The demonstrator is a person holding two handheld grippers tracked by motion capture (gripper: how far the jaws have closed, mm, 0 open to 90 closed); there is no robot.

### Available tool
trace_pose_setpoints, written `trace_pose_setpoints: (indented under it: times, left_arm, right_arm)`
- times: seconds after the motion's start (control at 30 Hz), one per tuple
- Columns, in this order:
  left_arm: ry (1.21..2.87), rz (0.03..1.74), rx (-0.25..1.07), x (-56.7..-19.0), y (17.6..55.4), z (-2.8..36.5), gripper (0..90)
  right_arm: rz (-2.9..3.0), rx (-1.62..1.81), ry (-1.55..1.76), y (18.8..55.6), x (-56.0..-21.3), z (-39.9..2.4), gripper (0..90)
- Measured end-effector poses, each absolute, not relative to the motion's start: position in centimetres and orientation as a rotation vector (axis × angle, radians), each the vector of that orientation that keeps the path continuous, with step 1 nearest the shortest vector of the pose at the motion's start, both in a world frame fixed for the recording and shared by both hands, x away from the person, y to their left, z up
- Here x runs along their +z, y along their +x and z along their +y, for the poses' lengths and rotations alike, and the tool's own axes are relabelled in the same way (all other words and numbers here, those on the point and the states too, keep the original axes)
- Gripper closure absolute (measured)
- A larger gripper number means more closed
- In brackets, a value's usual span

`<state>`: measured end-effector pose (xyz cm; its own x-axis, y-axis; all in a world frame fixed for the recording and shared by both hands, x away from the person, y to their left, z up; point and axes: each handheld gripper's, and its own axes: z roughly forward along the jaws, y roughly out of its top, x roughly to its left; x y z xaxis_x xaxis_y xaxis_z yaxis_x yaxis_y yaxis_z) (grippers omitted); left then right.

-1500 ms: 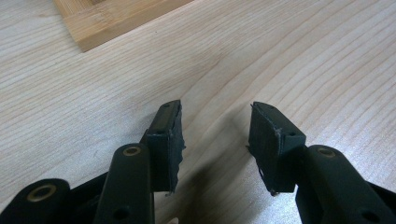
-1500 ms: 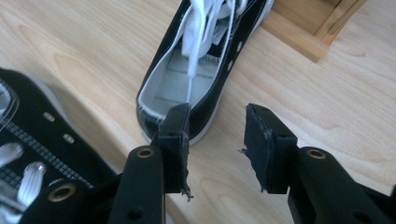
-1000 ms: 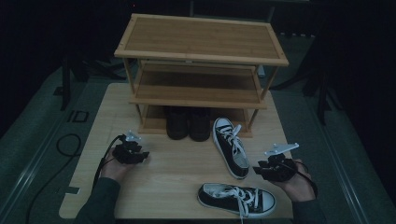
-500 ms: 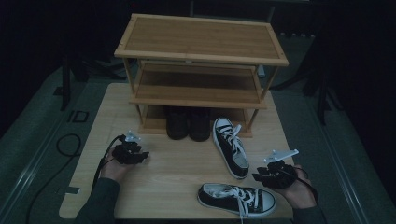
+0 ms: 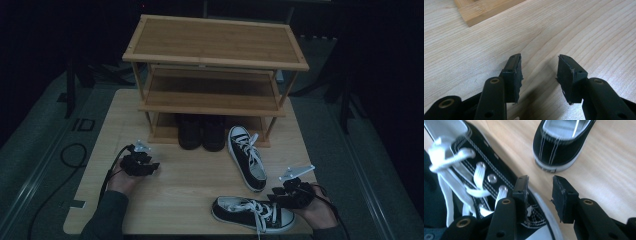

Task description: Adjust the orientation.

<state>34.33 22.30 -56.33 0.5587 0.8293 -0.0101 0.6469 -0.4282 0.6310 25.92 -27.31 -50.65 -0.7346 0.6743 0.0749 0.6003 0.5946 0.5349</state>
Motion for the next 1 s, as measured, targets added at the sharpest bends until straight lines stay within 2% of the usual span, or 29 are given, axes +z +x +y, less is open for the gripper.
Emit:
trace_pose_setpoints:
  times: [0.2,0.33,0.37,0.4,0.57,0.63,0.73,1.0]
  left_arm:
    - [2.208,1.18,0.407,-56.3,34.3,22.3,55.2]
    - [2.209,1.179,0.406,-56.3,34.3,22.3,55.2]
    - [2.209,1.179,0.406,-56.3,34.3,22.3,55.2]
    - [2.209,1.179,0.406,-56.3,34.3,22.3,55.2]
    - [2.209,1.178,0.404,-56.3,34.3,22.3,55.2]
    - [2.208,1.179,0.403,-56.3,34.3,22.4,55.2]
    - [2.209,1.179,0.405,-56.3,34.3,22.3,55.2]
    - [2.208,1.179,0.404,-56.3,34.3,22.4,55.2]
  right_arm:
    - [2.729,0.792,1.092,25.9,-51.4,-27.3,70.2]
    - [2.76,0.775,1.088,26.0,-51.4,-27.2,81.0]
    - [2.76,0.775,1.088,26.0,-51.4,-27.2,81.0]
    - [2.766,0.748,1.072,25.9,-51.4,-27.0,89.4]
    - [2.754,0.729,1.089,25.9,-51.2,-27.1,90.0]
    - [2.745,0.722,1.092,25.9,-51.1,-27.1,90.0]
    - [2.738,0.713,1.1,25.9,-50.9,-27.5,73.3]
    - [2.753,0.753,1.125,25.7,-50.4,-28.1,65.1]
